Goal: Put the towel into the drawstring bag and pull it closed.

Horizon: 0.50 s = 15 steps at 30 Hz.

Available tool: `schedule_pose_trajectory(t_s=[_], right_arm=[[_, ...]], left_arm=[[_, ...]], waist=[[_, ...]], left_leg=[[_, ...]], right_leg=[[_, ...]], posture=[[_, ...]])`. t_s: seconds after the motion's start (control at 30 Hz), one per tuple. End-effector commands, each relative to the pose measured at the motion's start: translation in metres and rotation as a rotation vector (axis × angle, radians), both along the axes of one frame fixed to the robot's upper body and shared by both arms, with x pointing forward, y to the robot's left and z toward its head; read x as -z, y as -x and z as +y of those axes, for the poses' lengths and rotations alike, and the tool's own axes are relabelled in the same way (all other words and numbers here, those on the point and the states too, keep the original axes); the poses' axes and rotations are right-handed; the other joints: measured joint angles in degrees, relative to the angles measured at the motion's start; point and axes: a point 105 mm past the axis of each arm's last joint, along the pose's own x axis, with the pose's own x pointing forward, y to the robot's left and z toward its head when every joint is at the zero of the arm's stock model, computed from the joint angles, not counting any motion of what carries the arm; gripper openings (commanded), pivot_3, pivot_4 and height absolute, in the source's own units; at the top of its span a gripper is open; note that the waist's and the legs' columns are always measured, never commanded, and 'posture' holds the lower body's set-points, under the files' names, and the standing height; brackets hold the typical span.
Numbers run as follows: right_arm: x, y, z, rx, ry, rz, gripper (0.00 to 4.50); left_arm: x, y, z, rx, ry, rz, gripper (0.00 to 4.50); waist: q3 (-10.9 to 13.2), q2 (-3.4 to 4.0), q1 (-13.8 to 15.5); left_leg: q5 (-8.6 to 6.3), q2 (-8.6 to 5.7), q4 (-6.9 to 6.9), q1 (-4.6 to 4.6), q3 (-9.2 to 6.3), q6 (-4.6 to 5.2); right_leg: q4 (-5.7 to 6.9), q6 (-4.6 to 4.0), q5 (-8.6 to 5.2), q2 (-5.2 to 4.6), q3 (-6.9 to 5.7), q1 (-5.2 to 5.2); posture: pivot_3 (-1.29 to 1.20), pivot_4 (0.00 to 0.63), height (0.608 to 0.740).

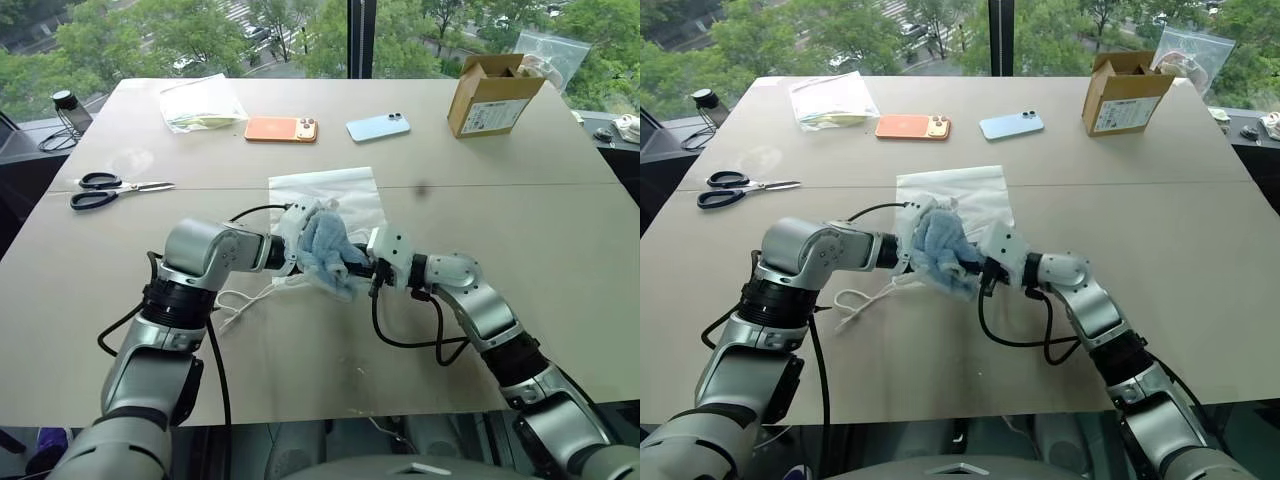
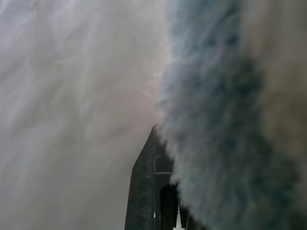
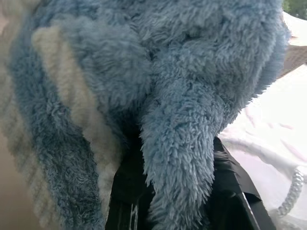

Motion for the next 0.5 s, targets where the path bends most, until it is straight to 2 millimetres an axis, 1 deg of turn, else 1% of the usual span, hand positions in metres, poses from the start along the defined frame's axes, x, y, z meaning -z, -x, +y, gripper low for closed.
schedule_pose_trajectory(t_s=[0.03,0.17,0.33,0.5], right_arm=[[0.048,-0.004,-0.018,0.061,0.238,0.045,0.29],[0.051,-0.013,-0.026,0.089,0.346,-0.034,0.29],[0.048,-0.015,-0.029,0.082,0.384,-0.098,0.29],[0.035,-0.019,-0.028,0.058,0.432,-0.23,0.29]], left_arm=[[-0.049,0.001,-0.014,0.056,0.161,-0.125,0.0],[-0.066,0.003,-0.013,0.05,0.226,-0.142,0.0],[-0.081,0.002,-0.014,0.038,0.275,-0.171,0.0],[-0.091,0.001,-0.02,0.038,0.318,-0.176,0.0]], waist=[[0.0,0.0,0.0],[0.0,0.0,0.0],[0.0,-0.04,0.4],[0.0,-0.05,0.5]], left_leg=[[0.0,0.0,0.01,0.0,0.01,0.0],[0.01,0.0,0.03,0.04,0.01,-0.01],[0.01,-0.04,0.13,0.08,-0.03,0.0],[0.01,-0.08,0.15,0.43,0.0,0.0]], right_leg=[[0.02,0.0,0.0,0.0,0.01,0.0],[0.08,0.0,0.0,-0.01,0.02,0.0],[0.22,0.0,0.0,-0.04,-0.02,0.06],[0.37,0.0,0.0,-0.07,0.04,0.34]], posture=[[0.0,0.15,0.74],[0.0,0.15,0.74],[0.0,0.15,0.74],[0.0,0.15,0.74]])
